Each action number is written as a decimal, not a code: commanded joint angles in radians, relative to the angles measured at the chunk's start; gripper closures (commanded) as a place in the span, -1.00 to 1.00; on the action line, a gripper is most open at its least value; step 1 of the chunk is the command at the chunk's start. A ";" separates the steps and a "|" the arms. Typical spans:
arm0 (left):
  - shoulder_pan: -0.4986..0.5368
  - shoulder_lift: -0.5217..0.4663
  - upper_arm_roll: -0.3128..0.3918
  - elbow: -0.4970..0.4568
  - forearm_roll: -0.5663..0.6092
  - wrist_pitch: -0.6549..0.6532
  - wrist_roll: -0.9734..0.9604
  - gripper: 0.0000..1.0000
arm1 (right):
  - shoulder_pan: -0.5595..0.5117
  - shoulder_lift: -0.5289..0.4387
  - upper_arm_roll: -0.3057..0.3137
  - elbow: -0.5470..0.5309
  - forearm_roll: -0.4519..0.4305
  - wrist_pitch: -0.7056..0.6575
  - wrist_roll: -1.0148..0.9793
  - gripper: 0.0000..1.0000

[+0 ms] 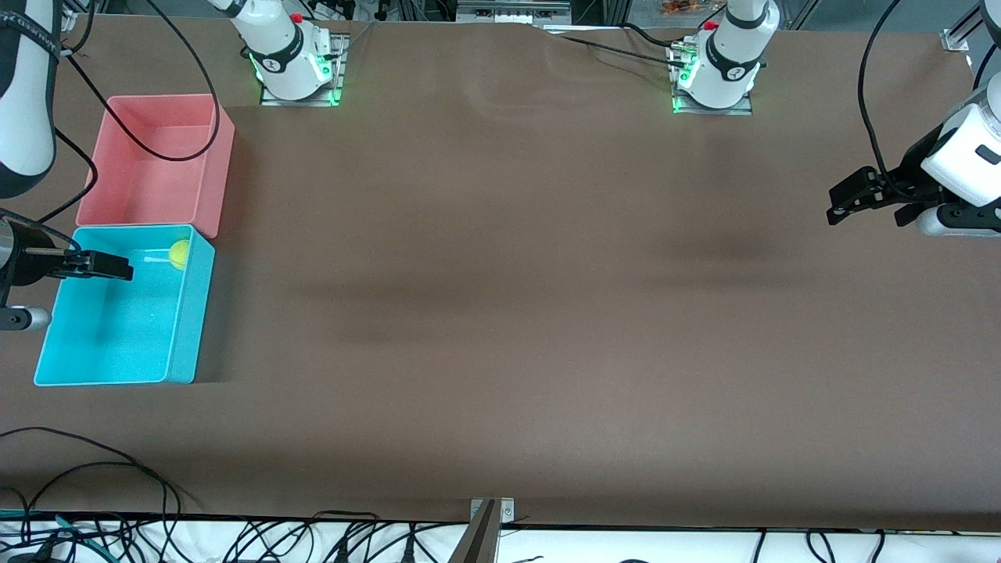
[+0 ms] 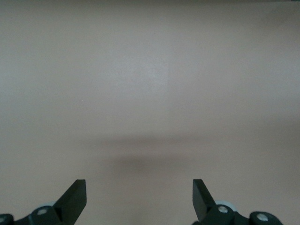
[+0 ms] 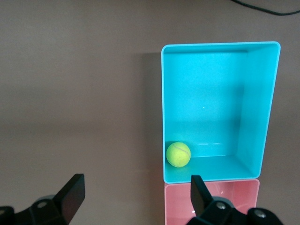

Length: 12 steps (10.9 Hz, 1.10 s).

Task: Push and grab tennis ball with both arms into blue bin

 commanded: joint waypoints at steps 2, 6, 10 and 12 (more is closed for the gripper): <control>0.003 0.014 -0.005 0.039 0.008 -0.030 -0.014 -1.00 | -0.045 -0.250 0.100 -0.271 -0.007 0.099 0.087 -1.00; 0.001 0.013 -0.008 0.039 0.008 -0.046 -0.013 -1.00 | -0.053 -0.419 0.123 -0.514 -0.016 0.247 0.067 -1.00; 0.003 0.013 -0.005 0.041 -0.004 -0.050 -0.014 -1.00 | -0.053 -0.470 0.120 -0.578 -0.020 0.250 0.083 -1.00; 0.003 0.013 -0.008 0.041 -0.001 -0.048 -0.011 -1.00 | -0.050 -0.467 0.123 -0.562 -0.007 0.255 0.086 -1.00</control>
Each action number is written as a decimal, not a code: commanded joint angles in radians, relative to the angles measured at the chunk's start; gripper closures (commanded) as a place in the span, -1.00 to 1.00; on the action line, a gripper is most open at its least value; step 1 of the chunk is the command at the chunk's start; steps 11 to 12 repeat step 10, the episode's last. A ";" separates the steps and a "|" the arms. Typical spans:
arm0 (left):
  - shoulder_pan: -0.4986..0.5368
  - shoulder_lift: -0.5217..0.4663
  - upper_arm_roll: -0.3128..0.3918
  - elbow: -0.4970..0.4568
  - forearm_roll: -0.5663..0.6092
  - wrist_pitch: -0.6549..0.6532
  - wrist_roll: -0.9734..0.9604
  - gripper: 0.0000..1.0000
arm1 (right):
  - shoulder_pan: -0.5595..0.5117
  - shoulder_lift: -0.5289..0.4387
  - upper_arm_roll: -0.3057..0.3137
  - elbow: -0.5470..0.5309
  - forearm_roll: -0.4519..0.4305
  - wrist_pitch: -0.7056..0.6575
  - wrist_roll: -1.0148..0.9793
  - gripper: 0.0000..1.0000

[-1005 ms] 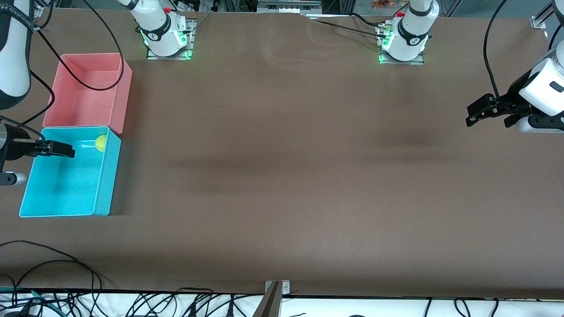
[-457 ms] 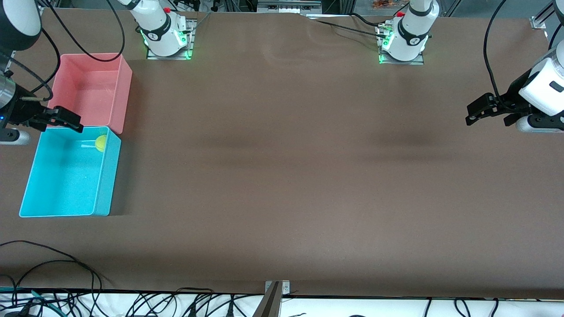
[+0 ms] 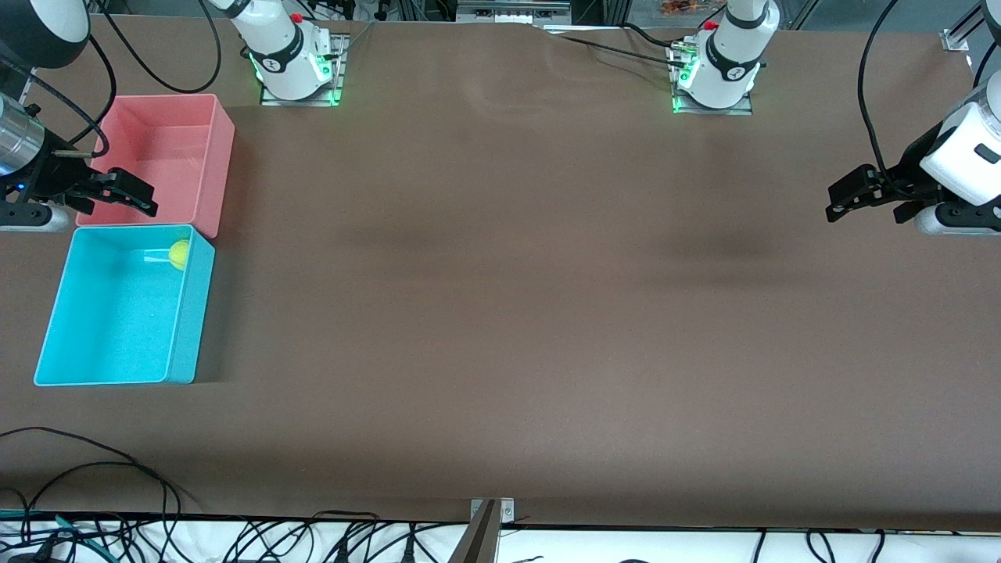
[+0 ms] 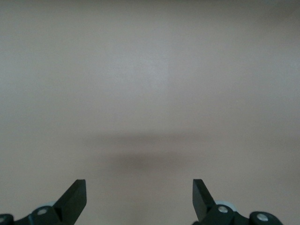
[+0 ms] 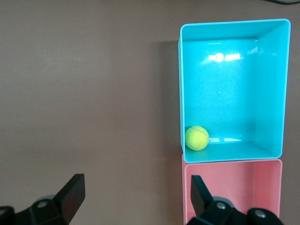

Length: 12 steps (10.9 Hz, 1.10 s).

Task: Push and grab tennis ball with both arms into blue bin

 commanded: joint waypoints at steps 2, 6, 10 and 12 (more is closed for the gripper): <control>0.003 0.011 -0.003 0.034 0.003 -0.028 0.000 -1.00 | -0.012 -0.061 0.025 -0.018 -0.012 -0.005 0.052 -1.00; -0.002 0.011 -0.006 0.034 0.008 -0.028 -0.008 -1.00 | -0.012 -0.053 0.023 0.078 -0.006 -0.129 0.050 -1.00; -0.005 0.010 -0.006 0.035 0.008 -0.028 -0.002 -1.00 | -0.012 -0.048 0.023 0.080 -0.011 -0.112 0.052 -1.00; -0.005 0.010 -0.006 0.035 0.008 -0.028 -0.002 -1.00 | -0.012 -0.048 0.023 0.080 -0.011 -0.112 0.052 -1.00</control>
